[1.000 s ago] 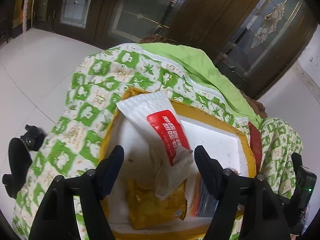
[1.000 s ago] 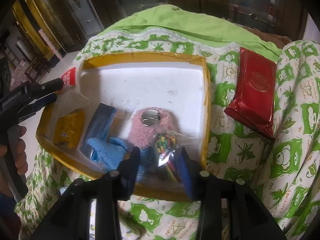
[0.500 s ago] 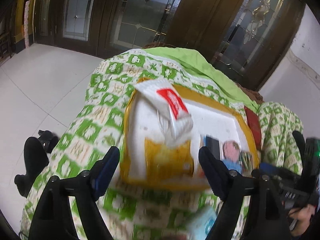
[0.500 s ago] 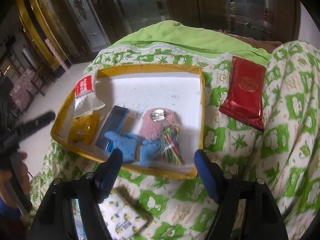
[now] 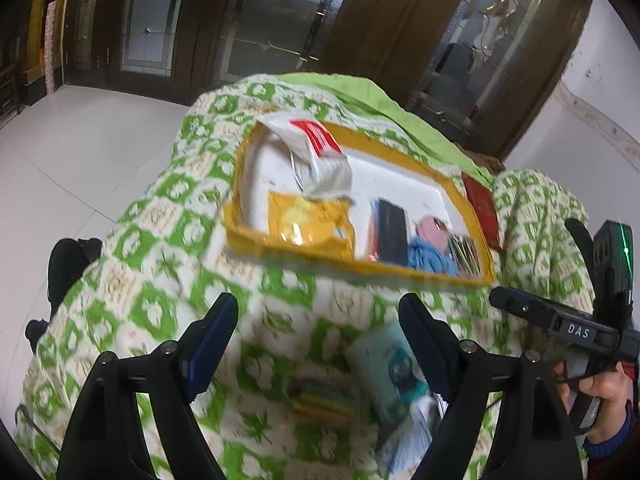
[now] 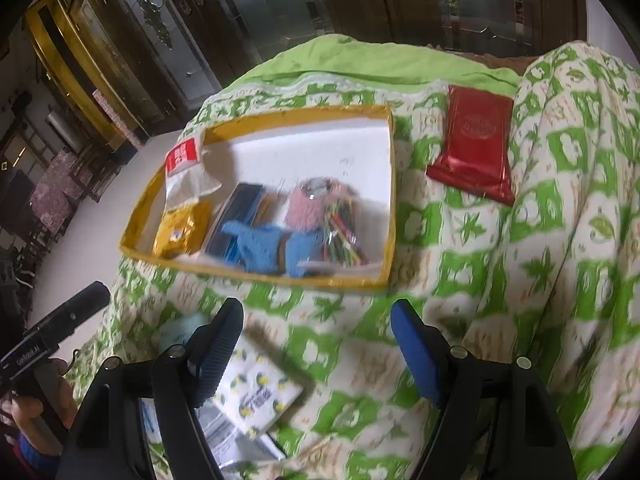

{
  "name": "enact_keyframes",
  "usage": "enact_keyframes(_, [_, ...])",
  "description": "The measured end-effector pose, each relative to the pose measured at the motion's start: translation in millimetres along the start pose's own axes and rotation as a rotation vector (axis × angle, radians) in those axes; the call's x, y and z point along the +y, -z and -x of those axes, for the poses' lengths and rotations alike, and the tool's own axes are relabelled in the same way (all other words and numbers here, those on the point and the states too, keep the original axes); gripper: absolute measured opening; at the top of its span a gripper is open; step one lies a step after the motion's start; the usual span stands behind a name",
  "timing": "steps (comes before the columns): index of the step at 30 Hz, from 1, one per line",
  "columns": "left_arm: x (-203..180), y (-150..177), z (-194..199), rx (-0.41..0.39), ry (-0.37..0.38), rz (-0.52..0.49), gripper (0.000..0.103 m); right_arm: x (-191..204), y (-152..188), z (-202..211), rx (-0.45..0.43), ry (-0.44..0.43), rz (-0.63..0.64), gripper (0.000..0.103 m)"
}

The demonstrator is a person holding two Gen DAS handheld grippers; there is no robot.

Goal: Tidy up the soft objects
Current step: 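Move both open tools back toward the remaining packets beside the tray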

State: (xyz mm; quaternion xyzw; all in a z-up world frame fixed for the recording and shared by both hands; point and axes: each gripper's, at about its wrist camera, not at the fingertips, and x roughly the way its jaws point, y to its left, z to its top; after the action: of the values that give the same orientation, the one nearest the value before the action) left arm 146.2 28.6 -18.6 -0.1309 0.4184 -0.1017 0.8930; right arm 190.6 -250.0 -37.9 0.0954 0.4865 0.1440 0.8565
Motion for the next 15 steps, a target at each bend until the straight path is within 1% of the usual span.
enact_keyframes(5, [-8, 21, 7, 0.017, 0.023, -0.001, 0.082, 5, 13, 5, 0.007, -0.023, 0.007, 0.08])
enact_keyframes(11, [-17, 43, 11, 0.042, 0.016, -0.03, 0.082, 8, 25, 7, 0.016, -0.025, 0.011, 0.08])
enact_keyframes(15, [-22, 53, 12, 0.059, 0.024, -0.041, 0.082, 9, 29, 8, 0.018, -0.026, 0.017, 0.08])
